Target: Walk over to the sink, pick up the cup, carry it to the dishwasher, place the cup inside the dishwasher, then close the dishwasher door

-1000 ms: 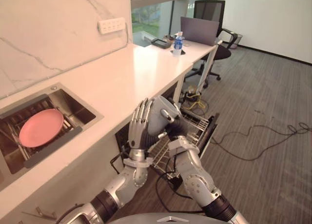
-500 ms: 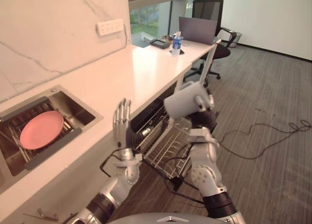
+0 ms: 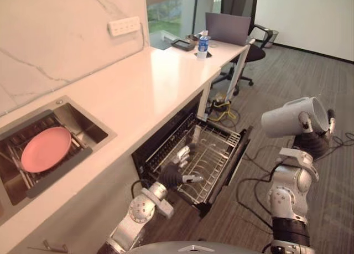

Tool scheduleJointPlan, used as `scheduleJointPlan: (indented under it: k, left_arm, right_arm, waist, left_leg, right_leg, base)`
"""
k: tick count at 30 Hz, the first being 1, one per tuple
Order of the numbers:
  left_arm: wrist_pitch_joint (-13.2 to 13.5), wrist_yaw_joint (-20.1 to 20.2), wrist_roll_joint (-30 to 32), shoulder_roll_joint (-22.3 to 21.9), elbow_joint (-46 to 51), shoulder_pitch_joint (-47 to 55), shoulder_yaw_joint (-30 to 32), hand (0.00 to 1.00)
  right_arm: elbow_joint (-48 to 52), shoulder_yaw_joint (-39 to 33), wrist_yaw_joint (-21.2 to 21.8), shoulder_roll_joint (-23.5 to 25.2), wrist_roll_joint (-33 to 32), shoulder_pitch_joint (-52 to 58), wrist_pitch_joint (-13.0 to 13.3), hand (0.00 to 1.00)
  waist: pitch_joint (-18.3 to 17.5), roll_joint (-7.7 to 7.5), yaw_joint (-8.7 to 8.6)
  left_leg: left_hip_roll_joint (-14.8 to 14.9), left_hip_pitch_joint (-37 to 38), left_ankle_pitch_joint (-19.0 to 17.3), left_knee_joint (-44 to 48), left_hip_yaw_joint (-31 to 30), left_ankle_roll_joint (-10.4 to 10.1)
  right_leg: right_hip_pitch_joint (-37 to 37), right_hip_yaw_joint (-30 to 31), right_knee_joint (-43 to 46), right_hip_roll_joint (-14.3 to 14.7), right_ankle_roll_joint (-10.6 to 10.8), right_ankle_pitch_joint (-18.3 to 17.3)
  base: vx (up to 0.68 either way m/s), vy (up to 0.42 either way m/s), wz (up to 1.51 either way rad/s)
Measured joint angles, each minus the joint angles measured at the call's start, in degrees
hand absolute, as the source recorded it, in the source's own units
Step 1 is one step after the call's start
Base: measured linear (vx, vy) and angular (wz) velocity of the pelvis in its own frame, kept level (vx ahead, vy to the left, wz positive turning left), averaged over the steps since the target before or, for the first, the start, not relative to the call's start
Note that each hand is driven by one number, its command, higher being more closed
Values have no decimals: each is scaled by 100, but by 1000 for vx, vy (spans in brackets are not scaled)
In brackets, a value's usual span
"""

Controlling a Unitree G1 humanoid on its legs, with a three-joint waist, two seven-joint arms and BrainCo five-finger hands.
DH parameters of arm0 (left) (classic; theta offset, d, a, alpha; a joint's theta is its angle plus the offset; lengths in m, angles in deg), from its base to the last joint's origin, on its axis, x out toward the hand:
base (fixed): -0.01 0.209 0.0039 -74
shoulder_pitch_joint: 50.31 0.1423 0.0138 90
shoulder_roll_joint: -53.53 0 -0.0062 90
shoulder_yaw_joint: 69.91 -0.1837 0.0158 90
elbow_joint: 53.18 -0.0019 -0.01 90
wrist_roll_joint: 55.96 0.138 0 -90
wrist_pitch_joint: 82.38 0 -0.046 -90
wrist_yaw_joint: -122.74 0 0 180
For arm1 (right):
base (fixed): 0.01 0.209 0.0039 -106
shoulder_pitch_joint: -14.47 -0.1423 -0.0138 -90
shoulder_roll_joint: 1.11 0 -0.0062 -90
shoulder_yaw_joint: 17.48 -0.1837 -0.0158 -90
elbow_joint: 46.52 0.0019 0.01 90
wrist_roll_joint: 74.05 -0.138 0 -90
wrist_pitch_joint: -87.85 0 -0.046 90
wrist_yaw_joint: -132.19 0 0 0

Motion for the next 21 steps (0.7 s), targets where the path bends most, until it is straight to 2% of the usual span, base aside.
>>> scheduleJointPlan:
  k: [1, 4, 5, 6, 8, 10, 12, 15, 18, 21]
  left_arm:
    - [-282, 152, -254, 4, -20, 105, 108, 0]
    - [-659, 354, -235, 68, -372, 325, 254, 0]
    - [-890, 379, -143, 98, -690, 408, 274, 0]
    - [-1122, 335, 64, 171, -1055, 496, 277, 0]
    - [-1280, 110, 487, 227, -1802, 646, 416, 0]
    - [-1290, -226, 927, 231, -2586, 736, 748, 0]
    - [-1204, -680, 1372, 261, -3372, 753, 1370, 0]
    - [-862, -1161, 1878, 247, -4036, 541, 2055, 0]
    - [-972, -1261, 2347, 299, -4973, 338, 2733, 0]
    - [-1144, -1259, 2432, 412, -5327, 351, 3009, 0]
  right_arm:
    - [-195, 7, 130, -55, 23, 0, -197, 100]
    - [-625, 14, 494, -162, 63, 6, -580, 100]
    - [-869, 37, 661, -251, 68, 8, -773, 100]
    - [-1060, 63, 824, -256, 75, 6, -919, 100]
    - [-1336, 285, 1018, -270, 261, -9, -1053, 100]
    - [-1665, 511, 1190, -275, 485, -19, -1108, 100]
    - [-2219, 763, 1339, -287, 756, -162, -1181, 100]
    - [-2754, 1096, 1420, -296, 1117, -456, -1253, 100]
    - [-3275, 1406, 1487, -293, 1429, -1065, -1335, 100]
    - [-3800, 1410, 1490, -448, 1504, -1730, -1503, 100]
  waist:
    - [1, 6, 12]
    - [8, 25, 43]
    - [9, 22, 81]
    - [15, 13, 87]
    - [28, -6, 115]
    - [60, -52, 136]
    - [181, -106, 218]
    - [313, -138, 330]
    - [521, -176, 339]
    - [895, -254, 444]
  left_leg:
    - [-3, -13, -3, 0, -20, 5]
    - [-15, -105, -8, -32, -158, 47]
    - [-38, -150, 5, -31, -216, 57]
    - [-56, -192, 19, -32, -313, 64]
    - [-54, -216, 22, -32, -349, 62]
    - [-57, -262, 39, -32, -438, 54]
    - [-59, -261, 54, -33, -553, 51]
    - [-81, -259, 78, -34, -666, 47]
    - [-73, -302, 116, -9, -727, 23]
    - [-52, -522, 143, 114, -828, 24]
  right_leg:
    - [4, -30, 0, -8, 8, -12]
    - [5, -150, 0, -51, 22, -56]
    - [-2, -218, 0, -65, 29, -62]
    - [12, -304, 0, -77, 36, -83]
    - [13, -354, 0, -78, 34, -99]
    - [26, -450, 1, -85, 37, -116]
    - [108, -577, 1, -90, 35, -136]
    - [199, -684, 1, -117, 48, -145]
    - [201, -754, 3, -110, 48, -148]
    - [82, -817, 75, -100, 24, -158]
  base:
    - [-1, -1, 20]
    - [-8, -2, 25]
    - [-10, 1, 35]
    - [-6, 2, 31]
    - [4, -6, 19]
    - [11, -14, 22]
    - [2, -10, 30]
    - [-13, 1, 21]
    - [-21, -6, 11]
    - [-63, -18, 24]
